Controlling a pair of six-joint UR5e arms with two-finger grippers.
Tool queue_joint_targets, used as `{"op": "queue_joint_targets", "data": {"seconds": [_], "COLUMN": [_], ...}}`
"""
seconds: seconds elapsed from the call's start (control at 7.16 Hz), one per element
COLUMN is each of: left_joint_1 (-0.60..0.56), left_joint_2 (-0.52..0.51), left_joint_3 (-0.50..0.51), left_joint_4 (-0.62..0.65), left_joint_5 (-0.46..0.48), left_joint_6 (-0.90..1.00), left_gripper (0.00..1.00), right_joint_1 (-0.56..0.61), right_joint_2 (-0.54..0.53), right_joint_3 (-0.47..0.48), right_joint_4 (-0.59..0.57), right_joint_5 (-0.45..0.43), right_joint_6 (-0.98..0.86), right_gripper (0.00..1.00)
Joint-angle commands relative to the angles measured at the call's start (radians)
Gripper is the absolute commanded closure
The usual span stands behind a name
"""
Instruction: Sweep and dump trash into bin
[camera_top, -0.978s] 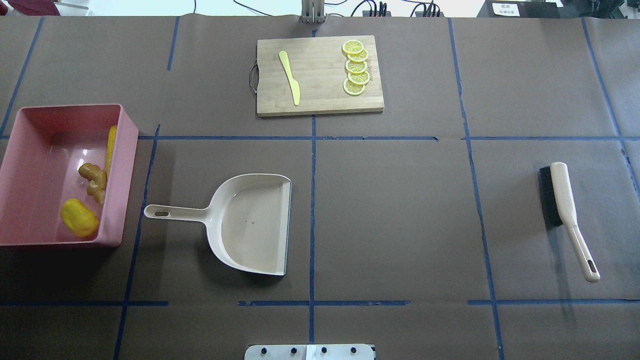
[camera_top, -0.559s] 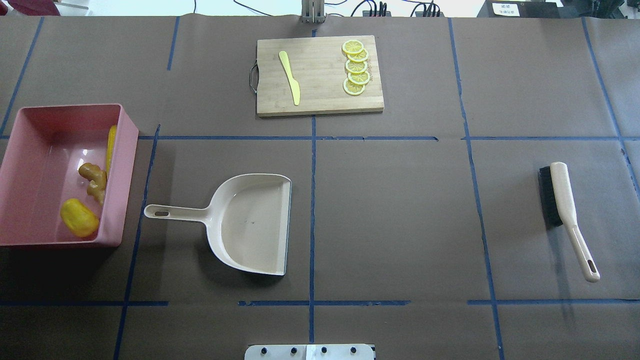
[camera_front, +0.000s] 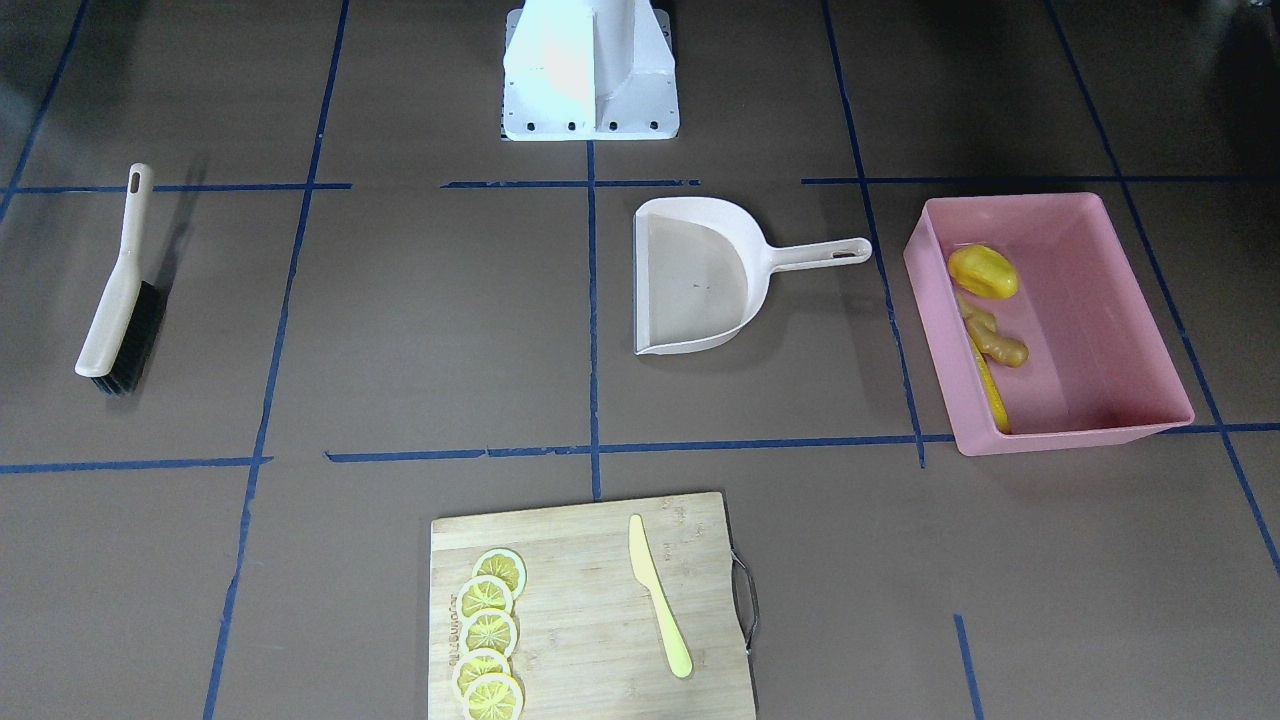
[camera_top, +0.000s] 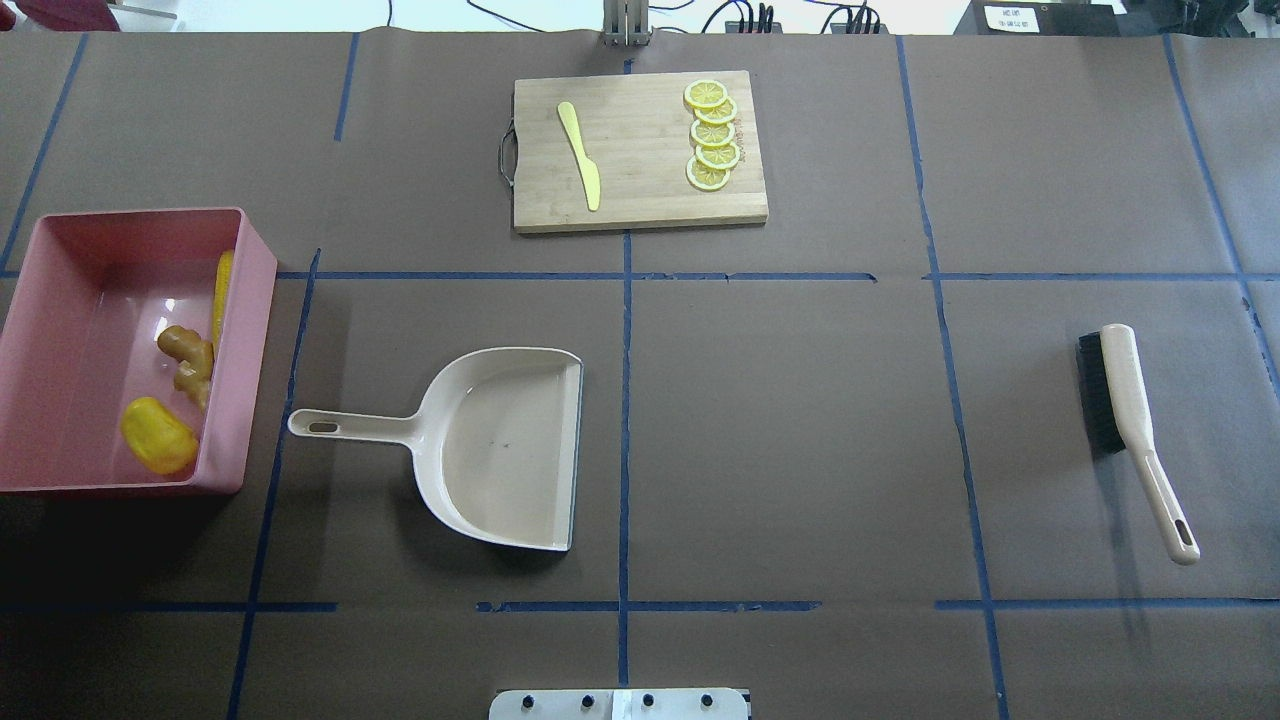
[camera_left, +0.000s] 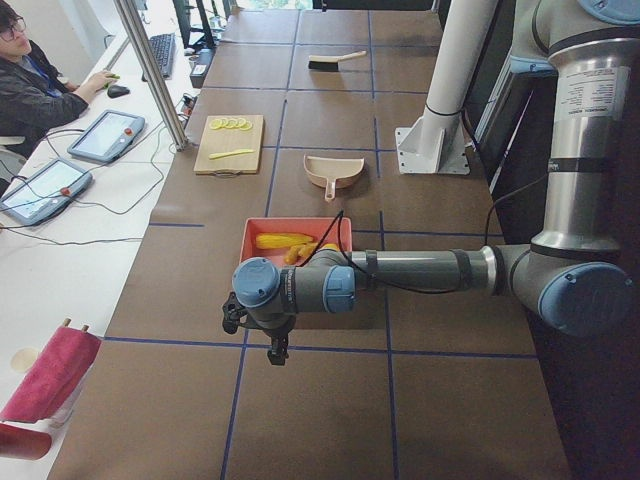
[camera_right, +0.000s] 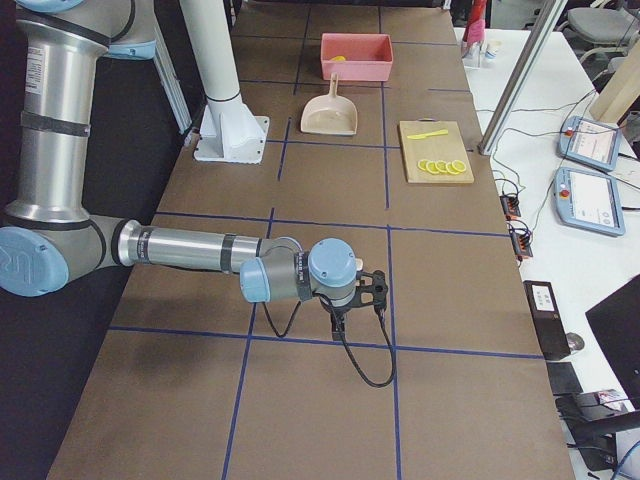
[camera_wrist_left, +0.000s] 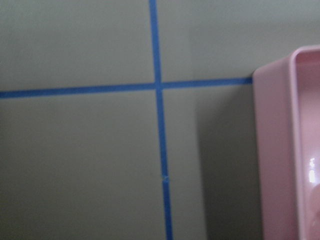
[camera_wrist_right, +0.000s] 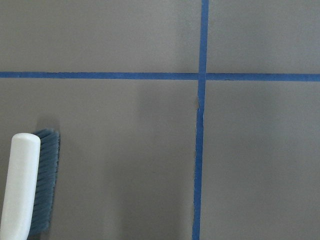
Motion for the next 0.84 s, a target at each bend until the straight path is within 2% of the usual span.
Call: {"op": "queue_joint_targets", "data": {"seconds": [0.0,0.14,0.28,0.7], "left_joint_1": [-0.015,-0.039,-0.041,-0.041], "left_joint_2": [-0.008,-0.010,-0.012,-0.005], "left_joint_3": [-0.003,-0.006,-0.009,-0.012], "left_joint_4": [-0.004,0.001,0.002,0.002], "left_joint_5": [0.042,0.096,0.110,0.107], "left_joint_6": [-0.028,-0.019,-0.020,-0.026], "left_gripper": [0.00,0.00,0.00,0.00], "right_joint_1": [0.001,0.001,0.003,0.001], "right_joint_2": [0.000,0.000,0.000,-0.002], "right_joint_3": [0.000,0.000,0.000,-0.004], "right_joint_4": [0.000,0.000,0.000,0.000], "right_joint_5": [-0.001,-0.003,-0.003,-0.004], "right_joint_6": [0.018,0.048,0.056,0.058], "right_gripper": [0.00,0.00,0.00,0.00]}}
